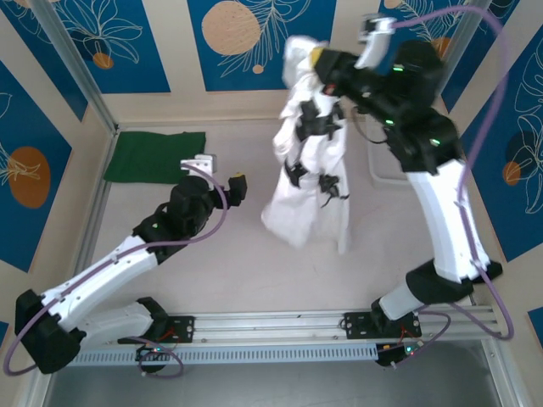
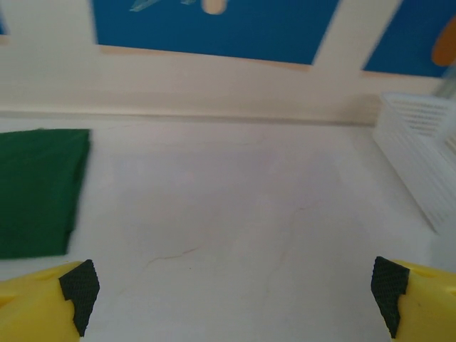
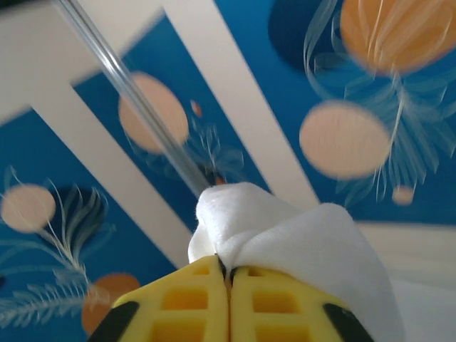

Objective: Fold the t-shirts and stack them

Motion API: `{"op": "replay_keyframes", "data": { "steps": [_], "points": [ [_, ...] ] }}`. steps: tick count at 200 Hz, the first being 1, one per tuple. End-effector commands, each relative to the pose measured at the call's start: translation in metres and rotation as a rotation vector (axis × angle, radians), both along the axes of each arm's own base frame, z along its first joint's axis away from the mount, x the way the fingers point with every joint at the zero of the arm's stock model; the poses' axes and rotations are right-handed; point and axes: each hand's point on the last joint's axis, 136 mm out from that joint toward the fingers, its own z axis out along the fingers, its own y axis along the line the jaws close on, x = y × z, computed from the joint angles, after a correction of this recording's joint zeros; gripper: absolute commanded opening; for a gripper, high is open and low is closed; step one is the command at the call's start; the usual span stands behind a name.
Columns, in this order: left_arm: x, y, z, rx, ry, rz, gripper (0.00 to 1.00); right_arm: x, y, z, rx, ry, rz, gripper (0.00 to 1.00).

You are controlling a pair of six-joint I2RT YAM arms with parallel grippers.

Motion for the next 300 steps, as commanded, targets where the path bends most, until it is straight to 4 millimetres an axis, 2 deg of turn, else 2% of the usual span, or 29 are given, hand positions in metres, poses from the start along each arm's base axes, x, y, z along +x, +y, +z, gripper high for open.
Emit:
{"op": "replay_keyframes", "data": {
  "steps": [1, 6, 11, 16, 24, 32, 45, 57, 63, 64, 66, 71, 74, 78, 80, 82, 84, 87, 112, 122, 140, 161, 191, 221, 234, 243, 267, 296, 300],
  "points": [
    [-0.014, 0.053, -0.006, 0.016, 0.034, 0.239, 1.00, 0.030, 0.047, -0.090, -0.159, 0.207, 0.101, 0.40],
    [-0.016, 0.060, -0.008, 0.017, 0.032, 0.267, 1.00, 0.035, 0.053, -0.110, -0.208, 0.256, 0.106, 0.53],
    [-0.018, 0.066, -0.010, 0.018, 0.030, 0.287, 1.00, 0.045, 0.060, -0.137, -0.269, 0.321, 0.121, 0.59],
    [-0.019, 0.070, -0.012, 0.024, 0.032, 0.302, 1.00, 0.050, 0.062, -0.151, -0.313, 0.366, 0.123, 0.65],
    [-0.021, 0.075, -0.017, 0.038, 0.042, 0.315, 1.00, 0.061, 0.057, -0.180, -0.395, 0.453, 0.083, 0.67],
    [-0.022, 0.078, -0.022, 0.065, 0.062, 0.315, 1.00, 0.068, 0.043, -0.197, -0.447, 0.517, 0.025, 0.67],
    [-0.022, 0.082, -0.031, 0.114, 0.106, 0.309, 1.00, 0.069, 0.019, -0.209, -0.454, 0.609, -0.033, 0.68],
    [-0.019, 0.086, -0.044, 0.146, 0.161, 0.299, 1.00, 0.059, 0.002, -0.213, -0.437, 0.670, -0.053, 0.69],
    [-0.016, 0.086, -0.052, 0.150, 0.199, 0.283, 1.00, 0.053, -0.005, -0.222, -0.443, 0.696, -0.074, 0.69],
    [-0.016, 0.086, -0.054, 0.149, 0.206, 0.279, 1.00, 0.052, -0.007, -0.218, -0.436, 0.682, -0.081, 0.69],
    [-0.015, 0.085, -0.058, 0.145, 0.223, 0.268, 1.00, 0.052, -0.009, -0.227, -0.445, 0.696, -0.093, 0.69],
    [-0.012, 0.083, -0.066, 0.134, 0.260, 0.241, 1.00, 0.047, -0.015, -0.234, -0.441, 0.688, -0.116, 0.70],
    [-0.010, 0.081, -0.071, 0.124, 0.286, 0.220, 1.00, 0.043, -0.019, -0.226, -0.415, 0.651, -0.130, 0.72],
    [-0.008, 0.077, -0.079, 0.109, 0.321, 0.189, 1.00, 0.037, -0.023, -0.233, -0.395, 0.641, -0.140, 0.75],
    [-0.007, 0.075, -0.081, 0.101, 0.334, 0.178, 1.00, 0.034, -0.025, -0.229, -0.374, 0.622, -0.146, 0.84],
    [-0.005, 0.074, -0.085, 0.095, 0.353, 0.169, 1.00, 0.030, -0.027, -0.240, -0.371, 0.635, -0.148, 0.89],
    [-0.004, 0.072, -0.088, 0.088, 0.367, 0.156, 1.00, 0.028, -0.029, -0.238, -0.349, 0.619, -0.152, 0.97],
    [-0.002, 0.069, -0.093, 0.081, 0.391, 0.144, 1.00, 0.023, -0.034, -0.253, -0.341, 0.639, -0.158, 1.00],
    [0.011, 0.033, -0.129, 0.087, 0.545, 0.011, 1.00, -0.019, -0.086, -0.335, -0.262, 0.815, -0.266, 1.00],
    [0.015, 0.025, -0.143, 0.083, 0.591, -0.003, 1.00, -0.040, -0.097, -0.371, -0.257, 0.912, -0.263, 0.96],
    [0.024, 0.025, -0.169, 0.049, 0.652, 0.054, 1.00, -0.075, -0.113, -0.425, -0.264, 1.072, -0.263, 0.89],
    [0.028, 0.028, -0.196, -0.038, 0.716, 0.134, 0.99, -0.109, -0.122, -0.466, -0.264, 1.165, -0.254, 0.83],
    [0.027, 0.034, -0.222, -0.141, 0.759, 0.227, 0.95, -0.131, -0.123, -0.496, -0.234, 1.216, -0.242, 0.79],
    [0.034, 0.030, -0.238, -0.234, 0.794, 0.240, 0.73, -0.132, -0.108, -0.507, -0.196, 1.266, -0.171, 0.71],
    [0.036, 0.032, -0.249, -0.278, 0.821, 0.262, 0.65, -0.132, -0.103, -0.512, -0.203, 1.282, -0.159, 0.60],
    [0.039, 0.031, -0.254, -0.326, 0.823, 0.265, 0.58, -0.132, -0.100, -0.515, -0.209, 1.289, -0.148, 0.45],
    [0.047, 0.034, -0.257, -0.358, 0.813, 0.289, 0.48, -0.132, -0.094, -0.519, -0.206, 1.302, -0.127, 0.29],
    [0.056, 0.030, -0.251, -0.356, 0.796, 0.260, 0.01, -0.131, -0.087, -0.520, -0.199, 1.307, -0.101, 0.06],
    [0.056, 0.031, -0.248, -0.350, 0.789, 0.257, 0.00, -0.130, -0.087, -0.519, -0.197, 1.303, -0.100, 0.04]
  ]
}}
